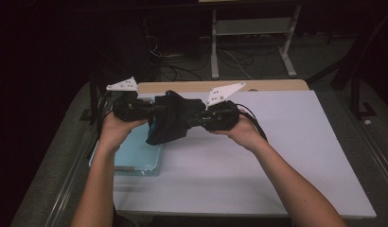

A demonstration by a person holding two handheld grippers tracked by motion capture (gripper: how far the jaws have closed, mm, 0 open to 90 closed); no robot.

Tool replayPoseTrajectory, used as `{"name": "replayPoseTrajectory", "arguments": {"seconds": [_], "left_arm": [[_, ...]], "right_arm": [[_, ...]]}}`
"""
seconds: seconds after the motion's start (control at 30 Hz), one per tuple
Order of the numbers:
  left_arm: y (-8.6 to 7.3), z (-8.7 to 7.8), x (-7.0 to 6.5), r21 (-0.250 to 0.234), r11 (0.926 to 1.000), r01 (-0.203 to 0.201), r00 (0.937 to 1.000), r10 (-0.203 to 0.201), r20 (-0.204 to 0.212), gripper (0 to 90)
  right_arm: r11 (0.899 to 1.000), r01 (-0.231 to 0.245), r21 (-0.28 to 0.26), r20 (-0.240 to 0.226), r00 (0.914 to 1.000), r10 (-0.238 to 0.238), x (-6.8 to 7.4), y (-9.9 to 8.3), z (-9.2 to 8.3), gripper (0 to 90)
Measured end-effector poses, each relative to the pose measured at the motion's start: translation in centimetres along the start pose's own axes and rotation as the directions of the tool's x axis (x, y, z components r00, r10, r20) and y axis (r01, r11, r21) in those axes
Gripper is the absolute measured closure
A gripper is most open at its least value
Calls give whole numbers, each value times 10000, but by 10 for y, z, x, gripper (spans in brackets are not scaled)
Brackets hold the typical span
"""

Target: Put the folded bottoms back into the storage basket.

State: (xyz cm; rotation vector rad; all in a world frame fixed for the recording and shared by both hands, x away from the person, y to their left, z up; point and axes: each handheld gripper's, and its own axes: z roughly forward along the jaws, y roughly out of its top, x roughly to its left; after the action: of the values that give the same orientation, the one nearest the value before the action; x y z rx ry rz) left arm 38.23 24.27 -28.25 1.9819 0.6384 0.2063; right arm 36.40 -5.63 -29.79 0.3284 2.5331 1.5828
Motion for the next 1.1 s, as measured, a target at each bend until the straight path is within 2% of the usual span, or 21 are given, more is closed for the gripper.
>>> {"name": "replayPoseTrajectory", "arguments": {"seconds": [0.33, 0.63, 0.8, 1.0, 1.1], "left_arm": [[-11, -31, 18, -219, 9991, 372, 9968, -387, -705, 796], [-25, -49, 35, -103, 9973, 732, 9877, -739, -1378, 796], [-33, -58, 44, 35, 9955, 944, 9780, -921, -1872, 795], [-45, -67, 55, 93, 9912, 1317, 9631, -1258, -2379, 795], [-52, -70, 61, 241, 9891, 1452, 9537, -1335, -2694, 795]], "right_arm": [[10000, 44, 22, -262, 9996, -44, -4, 19, 29, 809], [9999, 53, 127, -538, 9985, -46, -7, 32, 63, 809], [9997, -17, 238, -686, 9976, 33, -8, 36, 82, 809], [9991, -197, 377, -808, 9965, 227, -10, 36, 106, 808], [9986, -184, 491, -834, 9963, 224, -10, 35, 116, 808]]}}
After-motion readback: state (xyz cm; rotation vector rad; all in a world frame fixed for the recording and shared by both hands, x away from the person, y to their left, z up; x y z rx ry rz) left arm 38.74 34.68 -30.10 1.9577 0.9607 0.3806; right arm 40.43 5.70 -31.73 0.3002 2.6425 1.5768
